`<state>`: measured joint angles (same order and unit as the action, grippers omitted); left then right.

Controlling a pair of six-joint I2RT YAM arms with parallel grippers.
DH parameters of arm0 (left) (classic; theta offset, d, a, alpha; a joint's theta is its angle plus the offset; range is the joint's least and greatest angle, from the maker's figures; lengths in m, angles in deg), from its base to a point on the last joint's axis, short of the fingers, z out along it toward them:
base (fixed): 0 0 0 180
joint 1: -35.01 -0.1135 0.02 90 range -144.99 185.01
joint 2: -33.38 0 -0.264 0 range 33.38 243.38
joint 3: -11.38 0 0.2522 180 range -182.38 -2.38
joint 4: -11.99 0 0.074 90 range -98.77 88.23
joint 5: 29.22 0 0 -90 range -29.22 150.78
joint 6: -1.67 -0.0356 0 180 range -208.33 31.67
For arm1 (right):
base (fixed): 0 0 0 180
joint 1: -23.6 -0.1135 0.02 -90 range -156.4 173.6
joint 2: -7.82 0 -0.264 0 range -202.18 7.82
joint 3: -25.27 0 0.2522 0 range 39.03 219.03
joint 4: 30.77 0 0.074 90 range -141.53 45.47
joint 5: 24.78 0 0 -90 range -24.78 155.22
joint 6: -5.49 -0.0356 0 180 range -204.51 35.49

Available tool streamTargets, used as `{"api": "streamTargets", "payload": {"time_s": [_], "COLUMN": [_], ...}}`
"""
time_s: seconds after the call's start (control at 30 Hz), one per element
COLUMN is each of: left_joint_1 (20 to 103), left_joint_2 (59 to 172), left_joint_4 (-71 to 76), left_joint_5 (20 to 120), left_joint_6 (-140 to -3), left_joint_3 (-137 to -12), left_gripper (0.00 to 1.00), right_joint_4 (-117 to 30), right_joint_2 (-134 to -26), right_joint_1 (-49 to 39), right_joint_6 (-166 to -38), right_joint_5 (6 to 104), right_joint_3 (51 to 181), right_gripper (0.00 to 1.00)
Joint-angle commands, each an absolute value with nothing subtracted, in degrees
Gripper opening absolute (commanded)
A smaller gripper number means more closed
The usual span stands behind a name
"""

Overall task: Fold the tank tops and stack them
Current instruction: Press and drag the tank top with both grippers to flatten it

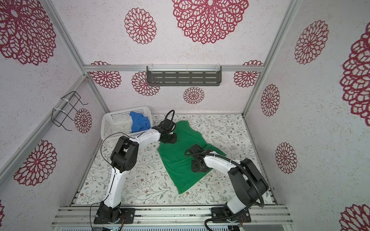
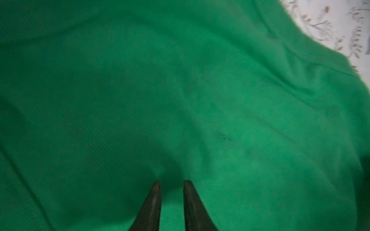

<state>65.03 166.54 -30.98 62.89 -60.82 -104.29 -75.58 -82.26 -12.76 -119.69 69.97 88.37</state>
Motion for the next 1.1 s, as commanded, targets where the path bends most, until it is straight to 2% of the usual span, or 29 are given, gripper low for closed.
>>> {"api": "streamTargets", "payload": {"time_s": [0.0,0.4,0.53,0.67,0.8,0.9,1.07], "left_joint_1": [62.4,61.65,63.96,70.0,74.01,73.37,67.12], "left_joint_2": [166.97,146.58,132.94,120.3,110.97,106.02,110.0], "left_joint_4": [-30.13,-16.22,-11.71,-12.53,-19.12,-23.02,-22.44], "left_joint_5": [64.64,58.08,55.64,50.71,47.93,45.57,46.97], "left_joint_6": [-56.81,-48.14,-39.45,-29.66,-26.11,-28.88,-38.11], "left_joint_3": [-101.76,-64.8,-50.38,-40.2,-38.71,-40.87,-47.93], "left_gripper": [0.18,0.1,0.07,0.07,0.1,0.2,0.23], "right_joint_4": [-75.66,-75.62,-74.98,-75.71,-80.01,-83.79,-82.71], "right_joint_2": [-82.32,-81.83,-85.61,-90.59,-89.98,-88.54,-89.21], "right_joint_1": [-12.12,3.64,7.56,9.73,9.76,9.71,9.75], "right_joint_6": [-119.99,-113.6,-109.21,-104.37,-100.22,-99.16,-100.13], "right_joint_5": [73.02,72.76,73.54,73.92,67.97,66.4,65.49], "right_joint_3": [86.92,83.15,86.65,93.39,102.44,108.07,110.81], "right_gripper": [0.37,0.35,0.35,0.36,0.48,0.57,0.57]}}
